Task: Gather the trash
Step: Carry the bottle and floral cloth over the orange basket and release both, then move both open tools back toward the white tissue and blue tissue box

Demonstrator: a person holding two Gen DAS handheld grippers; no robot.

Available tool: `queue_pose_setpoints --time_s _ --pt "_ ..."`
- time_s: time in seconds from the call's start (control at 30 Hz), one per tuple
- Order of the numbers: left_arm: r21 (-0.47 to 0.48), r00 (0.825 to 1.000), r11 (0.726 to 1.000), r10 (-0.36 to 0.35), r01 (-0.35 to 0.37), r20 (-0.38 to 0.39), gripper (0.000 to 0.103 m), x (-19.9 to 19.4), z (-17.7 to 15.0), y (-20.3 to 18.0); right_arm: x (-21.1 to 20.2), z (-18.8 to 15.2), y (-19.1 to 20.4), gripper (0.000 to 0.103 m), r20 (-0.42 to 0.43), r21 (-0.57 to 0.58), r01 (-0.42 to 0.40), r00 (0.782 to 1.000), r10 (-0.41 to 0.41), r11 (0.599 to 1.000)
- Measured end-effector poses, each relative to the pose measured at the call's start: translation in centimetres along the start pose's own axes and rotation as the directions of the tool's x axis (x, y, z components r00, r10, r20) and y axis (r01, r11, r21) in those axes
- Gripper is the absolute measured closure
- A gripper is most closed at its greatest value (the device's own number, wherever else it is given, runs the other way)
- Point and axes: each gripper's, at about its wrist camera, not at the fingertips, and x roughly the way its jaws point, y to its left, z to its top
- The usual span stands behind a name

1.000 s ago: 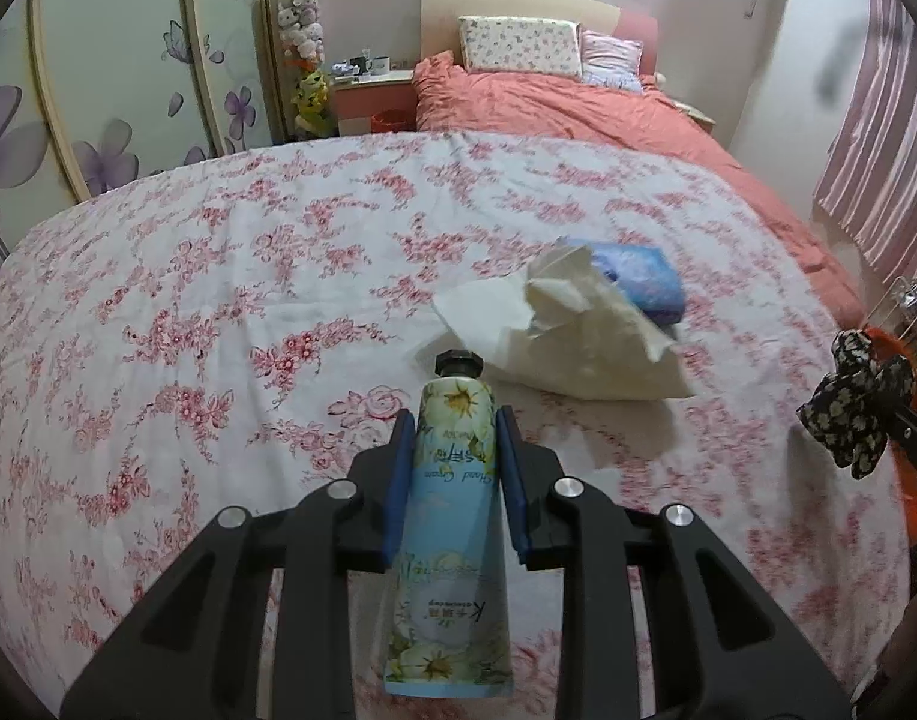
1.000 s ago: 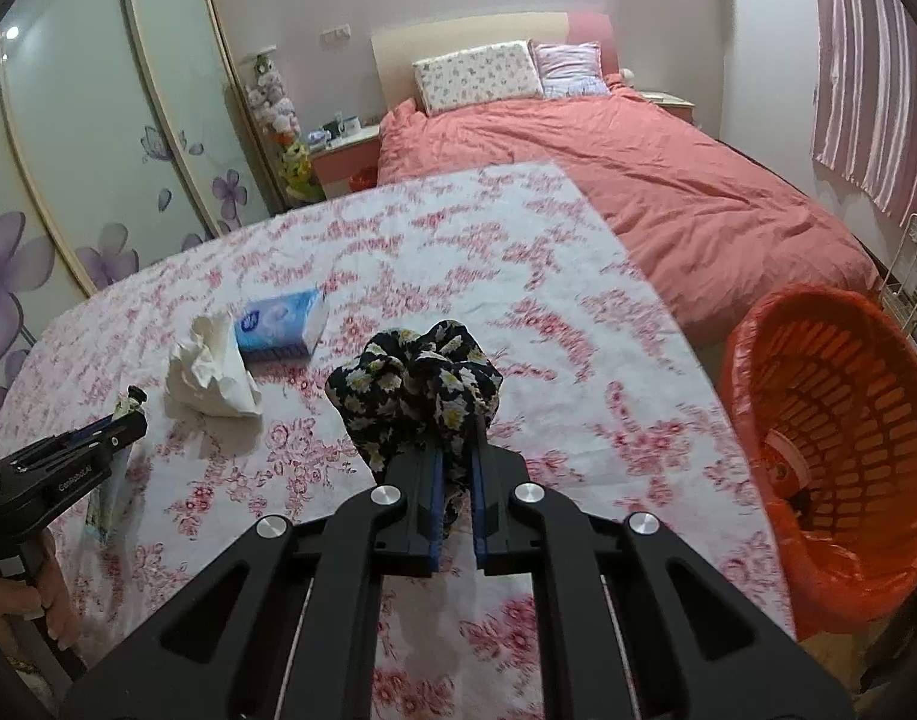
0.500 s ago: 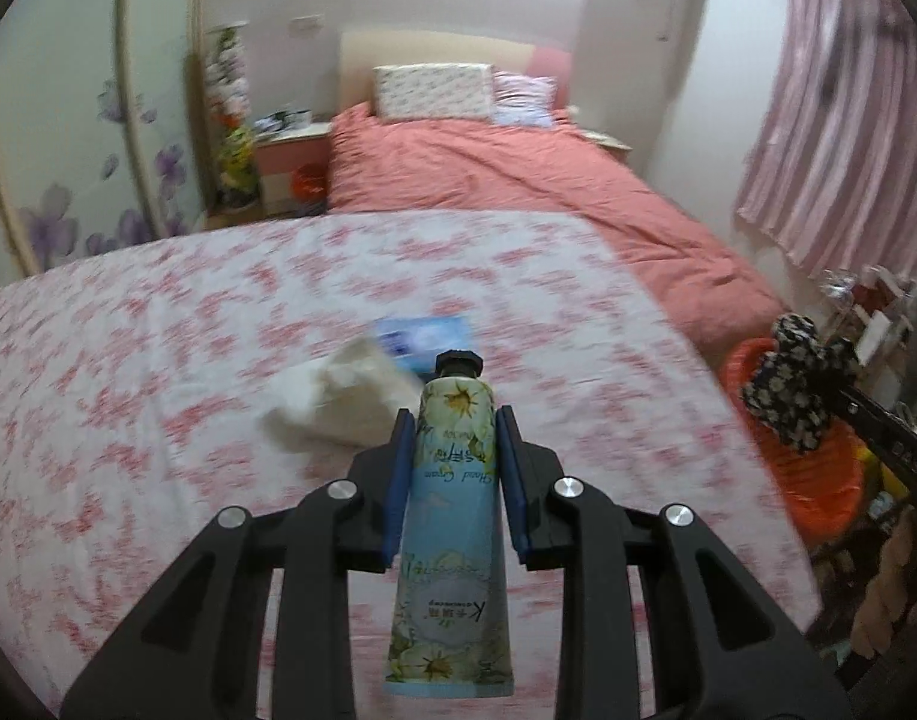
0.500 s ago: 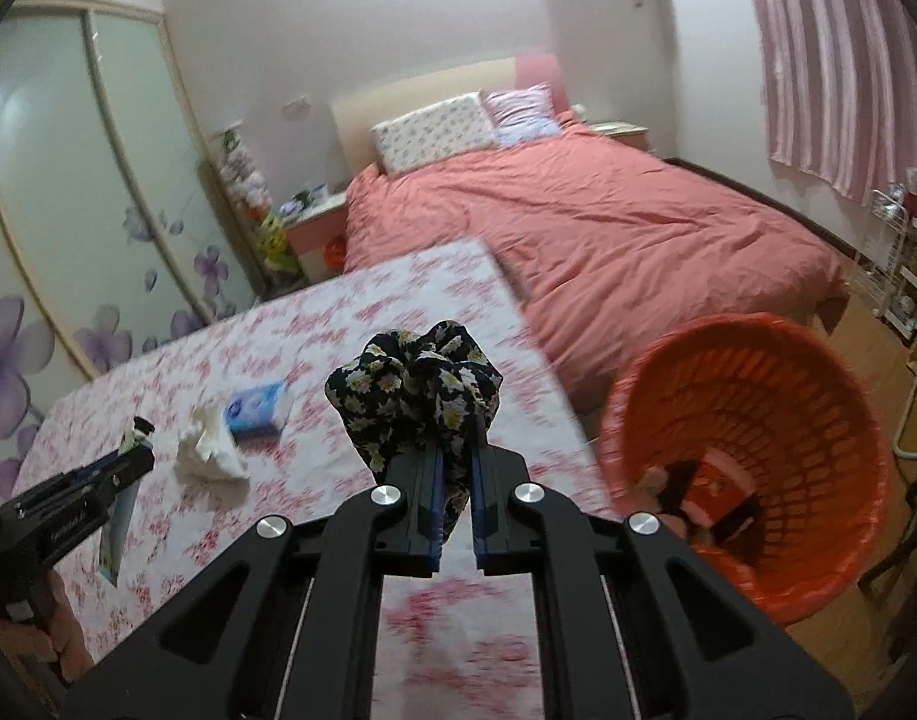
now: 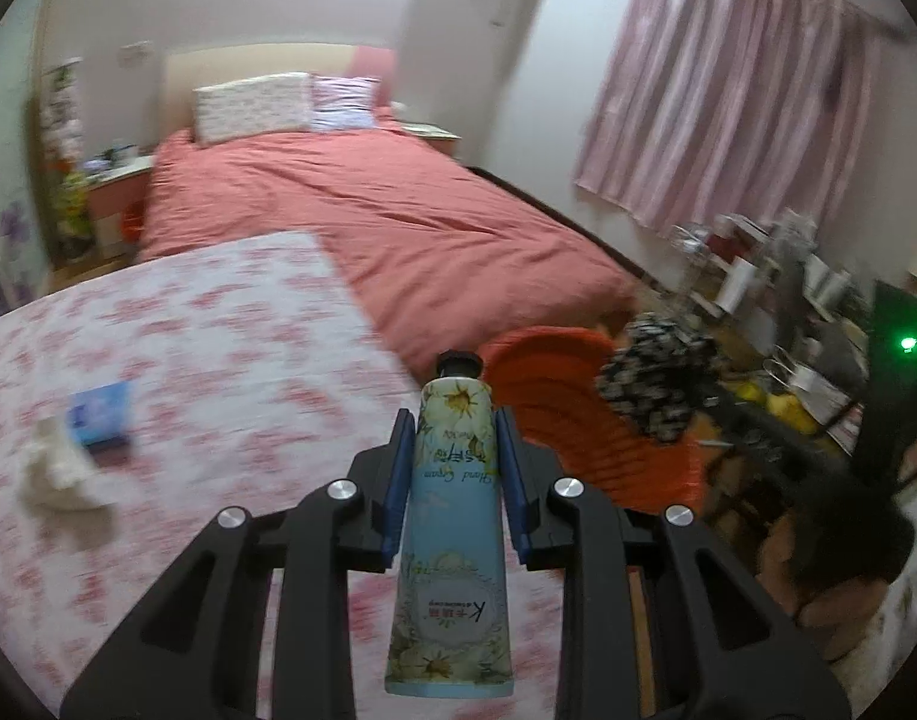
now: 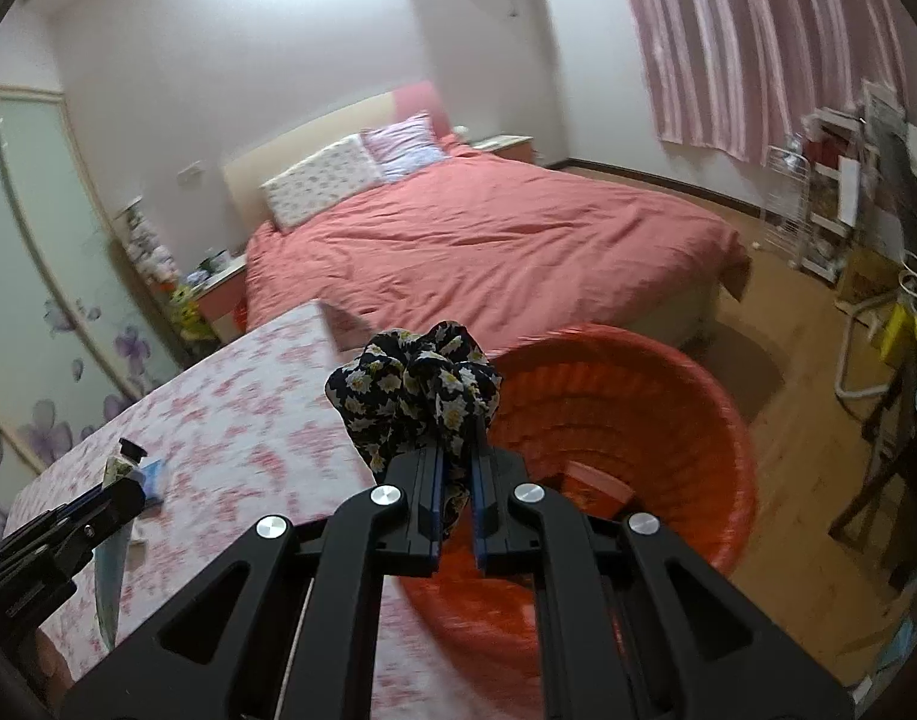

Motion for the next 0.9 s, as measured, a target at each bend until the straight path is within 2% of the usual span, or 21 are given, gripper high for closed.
queue_pose_setpoints --time_s 0.2,0.33,0.37,0.4,0.5,0.53,0.73,0.83,0.9 --pt "0.052 0.994 0.994 -0.095 0.099 -0.062 0.075 4.7 0.5 -5.3 1.2 0.5 -3.3 0.096 -0.002 0.065 0.034 0.999 -0.034 0.997" --pt "0.060 0.990 0.993 -0.099 0.105 -0.096 0.074 7.6 0.4 -6.9 2.0 0.7 -5.2 0.093 -0.012 0.103 0.030 1.000 -0.029 0.994" --pt "0.061 0.991 0.993 -0.092 0.098 -0.099 0.069 8.2 0.4 -6.9 2.2 0.5 -5.4 0.093 -0.020 0.111 0.030 0.999 -0.028 0.993" --pt "0.059 0.991 0.994 -0.082 0.089 -0.104 0.061 8.7 0.4 -6.9 2.4 0.4 -5.6 0.085 -0.026 0.114 0.033 0.999 -0.030 0.993" --pt "0.049 0.992 0.997 -0.052 0.058 -0.116 0.058 9.5 0.1 -6.2 3.0 0.1 -6.2 0.062 -0.044 0.109 0.042 0.998 -0.038 0.993" --pt "0.045 0.992 0.998 -0.040 0.046 -0.122 0.057 9.7 -0.1 -5.7 3.1 -0.1 -6.1 0.058 -0.046 0.104 0.044 0.998 -0.039 0.994" --pt "0.041 0.989 0.998 0.056 -0.051 -0.140 0.044 8.9 -1.6 -2.5 3.4 -0.9 -6.1 0.053 -0.080 0.086 0.051 0.996 -0.044 0.995" --pt "0.060 0.982 0.989 0.139 -0.133 -0.127 0.033 7.8 -2.6 -0.3 3.1 -1.3 -5.7 0.046 -0.081 0.063 0.061 0.995 -0.056 0.996" --pt "0.064 0.970 0.977 0.212 -0.206 -0.117 0.026 6.7 -3.4 1.8 3.0 -1.6 -5.1 0.044 -0.083 0.042 0.060 0.995 -0.056 0.997"
